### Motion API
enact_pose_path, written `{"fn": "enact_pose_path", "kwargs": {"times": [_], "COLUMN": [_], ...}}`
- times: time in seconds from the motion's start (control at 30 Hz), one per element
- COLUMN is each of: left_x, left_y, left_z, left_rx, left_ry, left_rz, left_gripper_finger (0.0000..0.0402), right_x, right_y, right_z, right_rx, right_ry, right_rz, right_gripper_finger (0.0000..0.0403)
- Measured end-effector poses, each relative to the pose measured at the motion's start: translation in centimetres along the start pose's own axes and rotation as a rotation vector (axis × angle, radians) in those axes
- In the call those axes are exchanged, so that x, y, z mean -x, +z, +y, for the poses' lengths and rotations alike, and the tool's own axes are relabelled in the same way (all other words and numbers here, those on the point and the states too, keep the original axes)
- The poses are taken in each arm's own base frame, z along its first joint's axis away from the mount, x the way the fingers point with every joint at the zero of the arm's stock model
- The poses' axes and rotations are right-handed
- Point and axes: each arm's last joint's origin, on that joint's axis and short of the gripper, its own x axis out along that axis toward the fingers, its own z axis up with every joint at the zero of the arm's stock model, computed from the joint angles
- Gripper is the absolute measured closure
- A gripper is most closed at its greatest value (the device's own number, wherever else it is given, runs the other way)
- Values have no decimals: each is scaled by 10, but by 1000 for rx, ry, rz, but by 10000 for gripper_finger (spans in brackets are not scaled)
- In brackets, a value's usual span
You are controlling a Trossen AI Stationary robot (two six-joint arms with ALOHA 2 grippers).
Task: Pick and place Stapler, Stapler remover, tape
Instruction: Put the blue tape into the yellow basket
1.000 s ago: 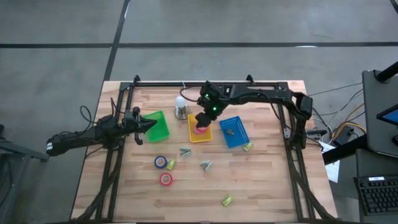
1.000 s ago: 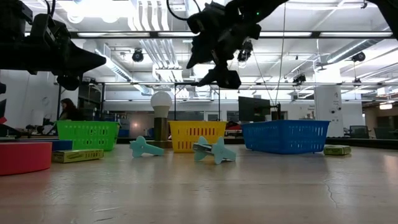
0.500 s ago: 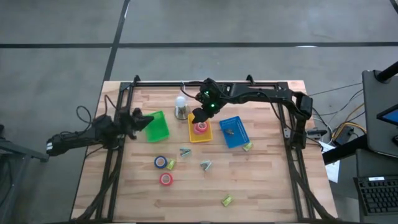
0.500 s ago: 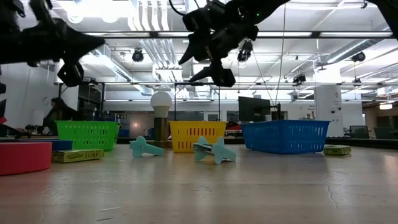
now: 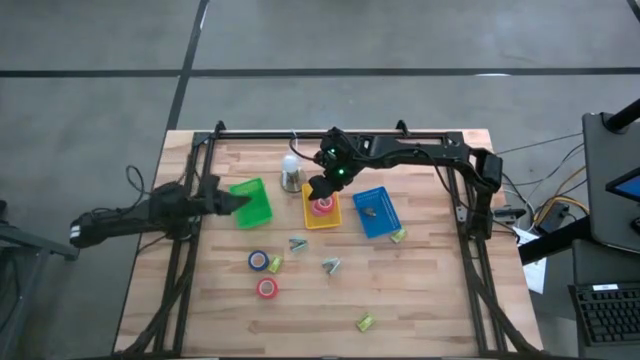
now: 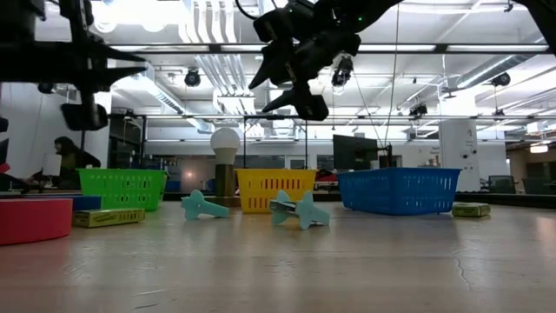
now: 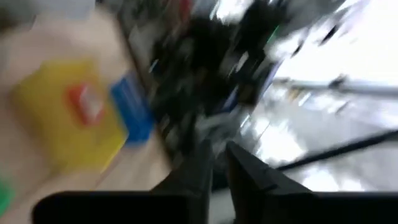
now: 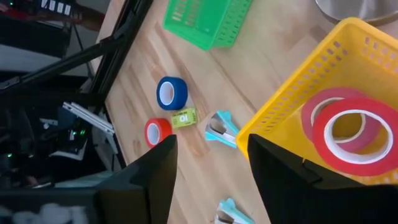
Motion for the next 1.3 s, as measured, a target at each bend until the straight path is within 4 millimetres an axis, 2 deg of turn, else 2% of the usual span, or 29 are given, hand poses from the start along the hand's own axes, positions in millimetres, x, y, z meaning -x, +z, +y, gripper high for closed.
{"fn": "enact_pose_path", "kwargs": {"times": [0.17,0.27,0.37,0.6,0.73,0.83,1.03,1.13,1.3], "left_x": [0,-5,-13,-41,-53,-62,-74,-80,-89], "left_y": [-3,-2,-3,-20,-34,-44,-58,-64,-74], "left_z": [-10,-24,-30,-34,-21,-15,-6,-4,-4], "left_rx": [-119,-252,-312,-357,-452,-529,-655,-757,-1026], "left_ry": [259,307,371,438,538,549,587,592,547], "left_rz": [259,362,470,708,800,880,988,1026,1103], "left_gripper_finger": [276,230,204,198,198,198,198,198,198], "right_x": [0,0,0,0,3,9,18,19,20], "right_y": [0,0,0,-2,-9,-15,-20,-20,-20], "right_z": [0,0,0,0,-7,-13,-12,-9,-9], "right_rx": [-1,-3,-2,0,-6,-11,-7,-1,0], "right_ry": [1,-3,3,21,-8,-38,-62,-54,-62], "right_rz": [-1,3,10,44,128,206,225,216,209], "right_gripper_finger": [213,214,216,218,218,218,220,220,221]}}
